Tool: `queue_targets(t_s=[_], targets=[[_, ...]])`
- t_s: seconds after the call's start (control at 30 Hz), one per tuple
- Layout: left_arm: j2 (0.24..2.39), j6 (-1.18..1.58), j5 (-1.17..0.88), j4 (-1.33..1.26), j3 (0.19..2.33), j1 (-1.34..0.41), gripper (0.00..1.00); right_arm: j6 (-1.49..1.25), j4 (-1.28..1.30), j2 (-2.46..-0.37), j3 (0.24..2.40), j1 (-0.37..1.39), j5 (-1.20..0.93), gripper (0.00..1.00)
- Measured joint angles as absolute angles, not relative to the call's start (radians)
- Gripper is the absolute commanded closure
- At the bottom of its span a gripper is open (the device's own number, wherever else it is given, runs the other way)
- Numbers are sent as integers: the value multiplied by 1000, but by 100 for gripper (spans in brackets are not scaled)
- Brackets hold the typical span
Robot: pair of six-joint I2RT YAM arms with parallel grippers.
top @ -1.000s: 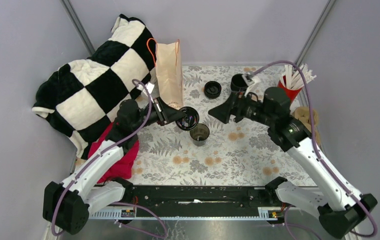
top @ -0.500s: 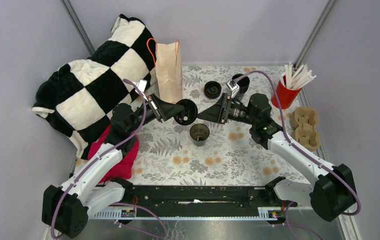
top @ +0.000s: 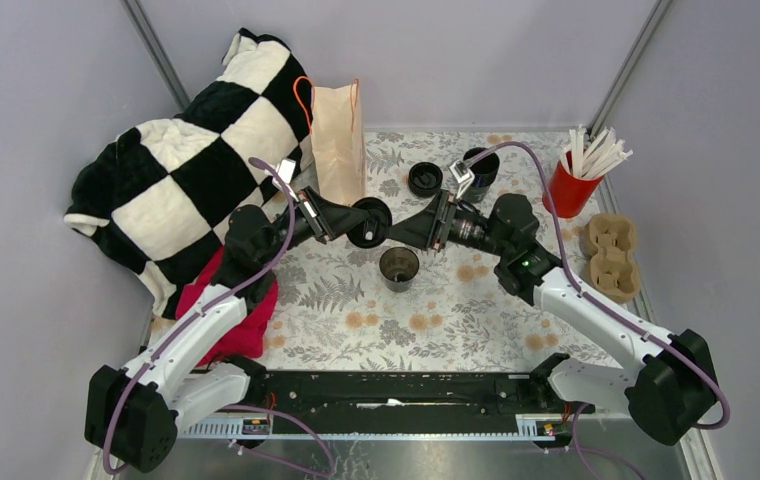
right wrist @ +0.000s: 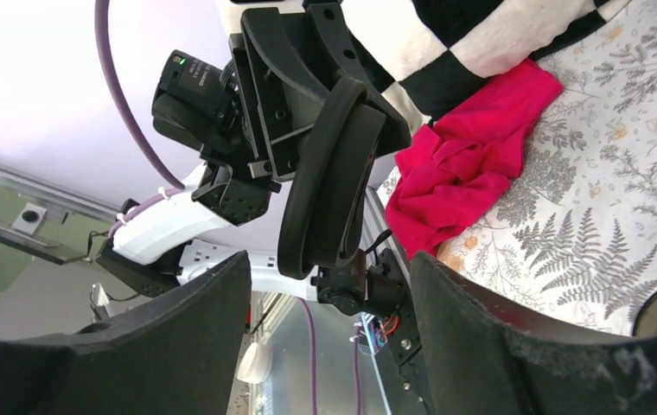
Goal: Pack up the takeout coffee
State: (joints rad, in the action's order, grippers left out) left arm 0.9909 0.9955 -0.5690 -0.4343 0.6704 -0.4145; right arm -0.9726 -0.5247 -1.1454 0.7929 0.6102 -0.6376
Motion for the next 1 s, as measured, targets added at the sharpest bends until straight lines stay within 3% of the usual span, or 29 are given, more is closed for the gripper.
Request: queue_targets(t_s=[0.1, 0.3, 0.53, 0.67, 0.83, 1.0], targets=[[991, 994, -559, -428, 670, -414, 84, -936, -491, -1150, 804, 651, -593, 31], [990, 983, -529, -379, 670, -414, 84, -831, -380, -1174, 876, 763, -446, 48], [979, 965, -490, -330, 670, -414, 81, -785, -338, -1197, 881, 801, -314, 60], [978, 950, -470, -307, 671, -414, 66, -778, -321, -1203, 882, 816, -263, 66], [965, 915, -452, -213, 699, -413, 15, -713, -284, -1214, 892, 818, -210, 70], [942, 823, -412, 9, 785, -415, 6, -597, -210, -1213, 914, 818, -165, 72]])
